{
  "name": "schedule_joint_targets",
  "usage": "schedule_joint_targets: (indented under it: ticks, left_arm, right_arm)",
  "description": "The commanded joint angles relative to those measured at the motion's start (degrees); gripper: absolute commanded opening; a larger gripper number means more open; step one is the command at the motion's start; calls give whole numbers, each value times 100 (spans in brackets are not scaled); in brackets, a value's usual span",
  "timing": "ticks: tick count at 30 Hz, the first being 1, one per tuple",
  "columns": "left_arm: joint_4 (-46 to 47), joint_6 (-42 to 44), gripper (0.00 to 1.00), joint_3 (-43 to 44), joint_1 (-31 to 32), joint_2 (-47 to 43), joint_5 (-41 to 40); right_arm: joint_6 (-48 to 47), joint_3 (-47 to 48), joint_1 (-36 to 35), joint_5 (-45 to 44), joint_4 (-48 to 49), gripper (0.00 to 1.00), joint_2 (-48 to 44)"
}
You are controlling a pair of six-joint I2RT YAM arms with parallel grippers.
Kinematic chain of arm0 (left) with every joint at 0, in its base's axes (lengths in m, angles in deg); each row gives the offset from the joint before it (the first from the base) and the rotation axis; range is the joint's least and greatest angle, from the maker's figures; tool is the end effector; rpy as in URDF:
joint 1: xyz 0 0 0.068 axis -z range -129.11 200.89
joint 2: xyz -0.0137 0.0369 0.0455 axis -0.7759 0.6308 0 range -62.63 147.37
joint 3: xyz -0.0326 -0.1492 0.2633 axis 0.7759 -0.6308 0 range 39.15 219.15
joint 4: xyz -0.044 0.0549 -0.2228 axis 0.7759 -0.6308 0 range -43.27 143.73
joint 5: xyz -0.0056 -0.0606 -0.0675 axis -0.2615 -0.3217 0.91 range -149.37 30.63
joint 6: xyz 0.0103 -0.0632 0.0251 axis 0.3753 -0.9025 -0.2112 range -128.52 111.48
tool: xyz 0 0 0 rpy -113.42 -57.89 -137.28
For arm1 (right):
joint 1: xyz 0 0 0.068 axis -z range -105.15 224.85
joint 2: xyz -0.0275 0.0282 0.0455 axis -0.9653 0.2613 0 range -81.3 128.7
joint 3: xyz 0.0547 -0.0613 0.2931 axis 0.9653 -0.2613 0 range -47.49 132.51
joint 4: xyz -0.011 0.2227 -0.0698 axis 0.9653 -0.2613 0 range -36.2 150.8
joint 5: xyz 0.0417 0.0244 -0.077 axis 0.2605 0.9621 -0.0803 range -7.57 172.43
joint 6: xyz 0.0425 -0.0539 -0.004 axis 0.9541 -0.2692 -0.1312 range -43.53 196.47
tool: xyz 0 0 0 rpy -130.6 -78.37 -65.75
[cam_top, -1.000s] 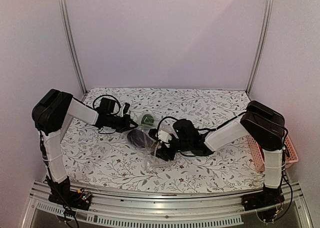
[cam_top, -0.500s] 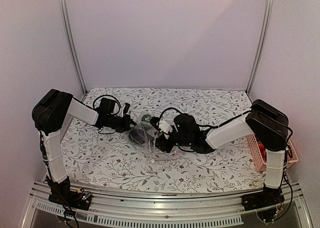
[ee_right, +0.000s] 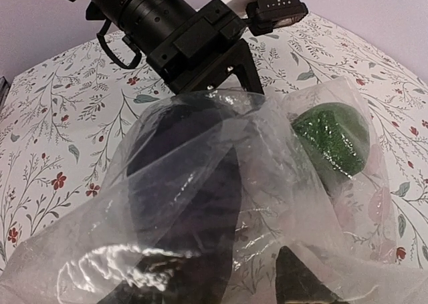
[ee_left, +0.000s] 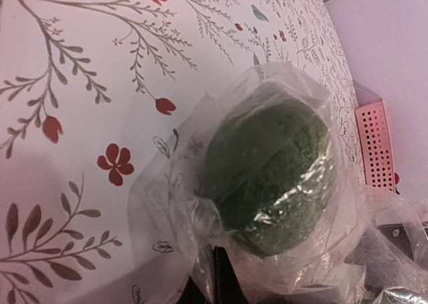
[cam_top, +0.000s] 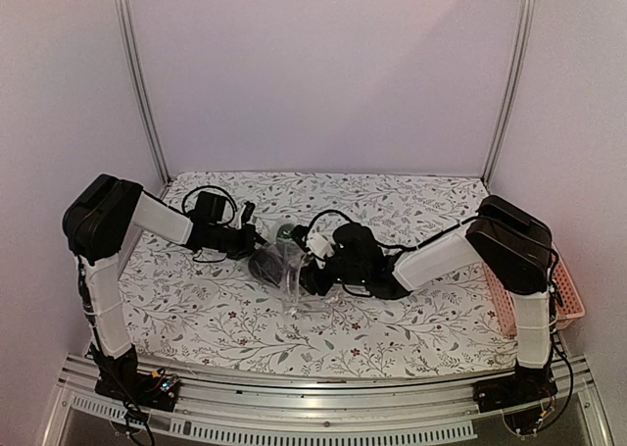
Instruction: Open the zip-top bag and remove the fake food
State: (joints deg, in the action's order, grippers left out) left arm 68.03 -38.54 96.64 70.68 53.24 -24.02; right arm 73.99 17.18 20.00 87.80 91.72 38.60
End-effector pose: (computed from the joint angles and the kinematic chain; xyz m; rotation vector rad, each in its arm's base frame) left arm 0.3645 -0.1654 0.1456 0.1102 2.4467 -1.1345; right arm 0.2592 0.3772 0.1749 -1.0417 1.7755 0.6729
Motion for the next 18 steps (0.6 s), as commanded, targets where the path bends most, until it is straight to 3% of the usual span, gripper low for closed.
schedule_joint_targets:
  ticks: [1, 7, 18]
  left_arm:
    - [76, 29, 0, -14, 39, -50, 42]
    - [124, -16, 0, -17, 64, 0, 42]
    - [90, 3, 0, -28, 70, -39, 23]
  right_arm:
    - [-130, 111, -64, 638, -92, 59, 223]
    - [-286, 421, -143, 878, -375, 64, 365]
    - [-142, 1183, -166, -39, -1146, 67, 1028]
